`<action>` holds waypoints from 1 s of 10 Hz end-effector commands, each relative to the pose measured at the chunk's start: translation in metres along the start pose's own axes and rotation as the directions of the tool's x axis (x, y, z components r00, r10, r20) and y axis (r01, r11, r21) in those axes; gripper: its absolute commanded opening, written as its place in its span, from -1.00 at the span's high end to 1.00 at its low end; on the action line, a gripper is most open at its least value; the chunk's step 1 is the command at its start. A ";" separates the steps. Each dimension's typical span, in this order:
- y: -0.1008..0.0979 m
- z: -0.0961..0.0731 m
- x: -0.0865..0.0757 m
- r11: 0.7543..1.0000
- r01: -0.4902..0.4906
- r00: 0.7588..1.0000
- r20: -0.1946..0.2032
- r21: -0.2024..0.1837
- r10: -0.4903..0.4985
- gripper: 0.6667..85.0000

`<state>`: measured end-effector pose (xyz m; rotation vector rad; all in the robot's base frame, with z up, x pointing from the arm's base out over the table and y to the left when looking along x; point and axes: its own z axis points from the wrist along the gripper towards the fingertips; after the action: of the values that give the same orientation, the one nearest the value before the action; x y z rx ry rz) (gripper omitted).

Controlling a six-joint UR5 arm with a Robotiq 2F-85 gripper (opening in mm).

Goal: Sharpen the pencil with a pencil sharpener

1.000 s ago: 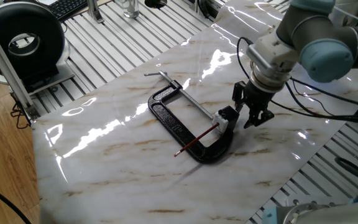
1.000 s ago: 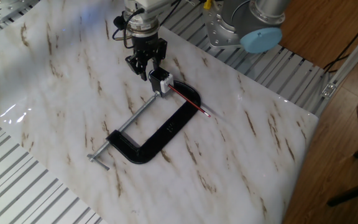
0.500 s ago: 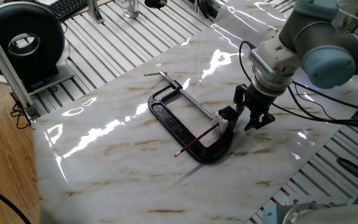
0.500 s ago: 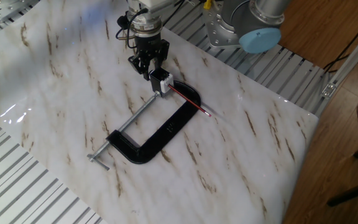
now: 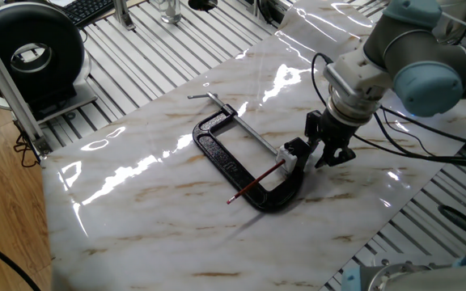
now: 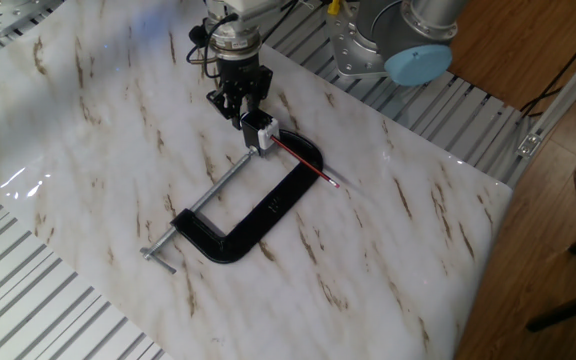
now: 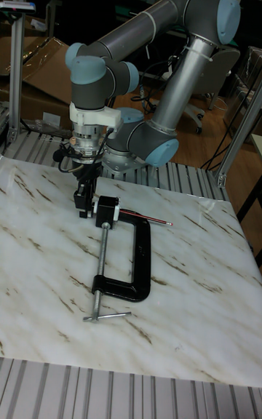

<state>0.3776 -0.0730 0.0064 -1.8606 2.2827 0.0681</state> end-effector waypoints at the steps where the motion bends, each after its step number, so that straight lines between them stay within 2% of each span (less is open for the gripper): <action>1: -0.005 -0.002 -0.004 1.000 -0.018 1.000 0.017 0.016 0.018 0.26; 2: -0.006 -0.002 -0.005 1.000 -0.020 1.000 0.020 0.019 0.019 0.30; 6: -0.010 -0.004 -0.007 0.998 -0.039 0.999 0.029 0.039 0.038 0.72; 10: -0.007 -0.005 -0.002 0.997 -0.059 0.998 0.022 0.040 0.058 0.90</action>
<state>0.3836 -0.0720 0.0101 -1.7950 2.2951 0.0501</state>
